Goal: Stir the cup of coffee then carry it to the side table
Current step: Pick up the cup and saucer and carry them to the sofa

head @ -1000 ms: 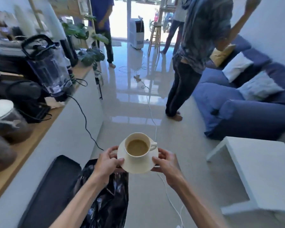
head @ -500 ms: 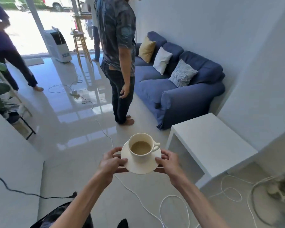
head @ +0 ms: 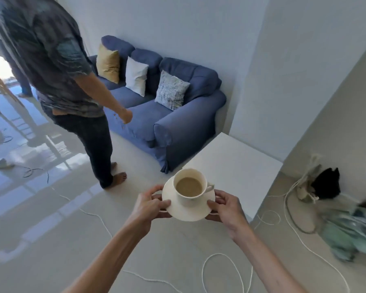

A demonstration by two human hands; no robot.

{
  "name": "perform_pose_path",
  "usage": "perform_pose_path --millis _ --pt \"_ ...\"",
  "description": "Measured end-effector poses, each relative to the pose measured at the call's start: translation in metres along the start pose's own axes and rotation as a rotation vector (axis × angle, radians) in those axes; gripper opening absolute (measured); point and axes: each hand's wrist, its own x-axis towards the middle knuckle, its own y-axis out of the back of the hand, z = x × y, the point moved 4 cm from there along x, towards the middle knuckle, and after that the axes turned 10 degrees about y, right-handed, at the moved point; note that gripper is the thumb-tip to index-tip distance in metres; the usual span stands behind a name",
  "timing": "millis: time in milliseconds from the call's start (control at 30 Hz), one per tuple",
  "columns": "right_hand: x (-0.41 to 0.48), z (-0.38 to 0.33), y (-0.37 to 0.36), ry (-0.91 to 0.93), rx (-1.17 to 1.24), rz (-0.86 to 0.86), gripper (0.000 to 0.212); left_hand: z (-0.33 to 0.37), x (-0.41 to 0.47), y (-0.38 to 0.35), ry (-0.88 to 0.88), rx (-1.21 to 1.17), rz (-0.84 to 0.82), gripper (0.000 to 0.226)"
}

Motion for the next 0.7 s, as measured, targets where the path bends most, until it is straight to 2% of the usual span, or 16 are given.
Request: perform_pose_path --millis 233,467,700 --pt "0.060 -0.009 0.017 -0.030 0.039 0.155 0.027 0.053 0.077 -0.035 0.039 0.086 -0.120 0.043" --pt "0.134 -0.018 0.053 -0.038 0.054 0.214 0.028 0.097 0.159 -0.088 0.060 0.168 -0.193 0.036" --pt "0.229 -0.025 0.106 -0.033 0.087 0.300 0.035 0.145 0.248 -0.159 0.087 0.193 -0.217 0.043"
